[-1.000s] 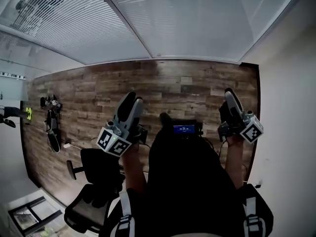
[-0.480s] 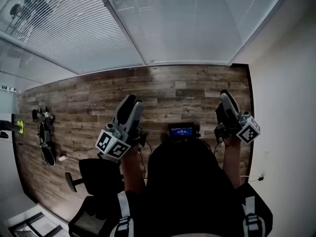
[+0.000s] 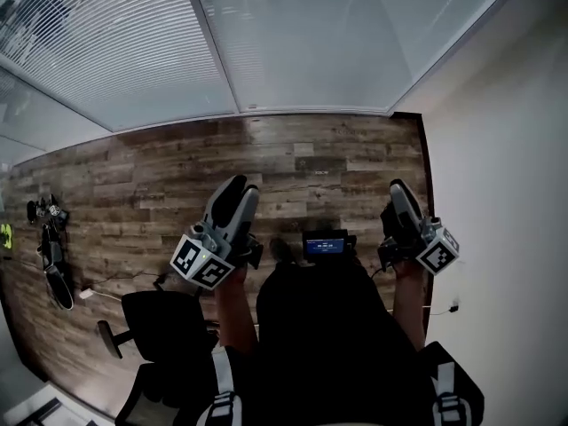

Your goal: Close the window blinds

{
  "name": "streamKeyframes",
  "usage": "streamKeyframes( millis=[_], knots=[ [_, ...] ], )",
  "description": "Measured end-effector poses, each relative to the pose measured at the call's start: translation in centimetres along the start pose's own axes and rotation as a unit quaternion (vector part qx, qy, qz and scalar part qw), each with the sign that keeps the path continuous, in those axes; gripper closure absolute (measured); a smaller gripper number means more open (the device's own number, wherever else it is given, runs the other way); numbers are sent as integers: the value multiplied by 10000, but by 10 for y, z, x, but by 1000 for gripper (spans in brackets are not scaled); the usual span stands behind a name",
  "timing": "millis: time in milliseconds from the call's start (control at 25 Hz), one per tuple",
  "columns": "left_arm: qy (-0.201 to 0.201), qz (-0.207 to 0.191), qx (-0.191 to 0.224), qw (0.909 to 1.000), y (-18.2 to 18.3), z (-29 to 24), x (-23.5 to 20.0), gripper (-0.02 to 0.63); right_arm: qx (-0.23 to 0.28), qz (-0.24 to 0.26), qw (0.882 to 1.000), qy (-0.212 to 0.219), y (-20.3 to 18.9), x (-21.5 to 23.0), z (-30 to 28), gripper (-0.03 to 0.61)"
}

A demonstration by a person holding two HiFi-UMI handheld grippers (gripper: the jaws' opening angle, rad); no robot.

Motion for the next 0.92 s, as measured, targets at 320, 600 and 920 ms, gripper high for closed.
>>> streamKeyframes(
  millis=[320,600,920],
  knots=[
    [143,-110,142,9997,14,6,14,463,-203,38,9992,335,6,-23,-19,546],
    [122,-200,-27,9997,7,0,30,464,-120,-35,9988,466,4,-14,-10,546],
    [202,-13,-268,9994,-17,-68,-2,464,-175,-189,9989,386,43,37,-38,546]
  ],
)
Point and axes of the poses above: the fingertips, and each gripper's own axes: z backward along the fingers, x to its right, y out of its top, the point moved 1 cm from there along z, backward along the fingers, and after that the axes turned 8 degrees about -y, right-handed, at the moved point
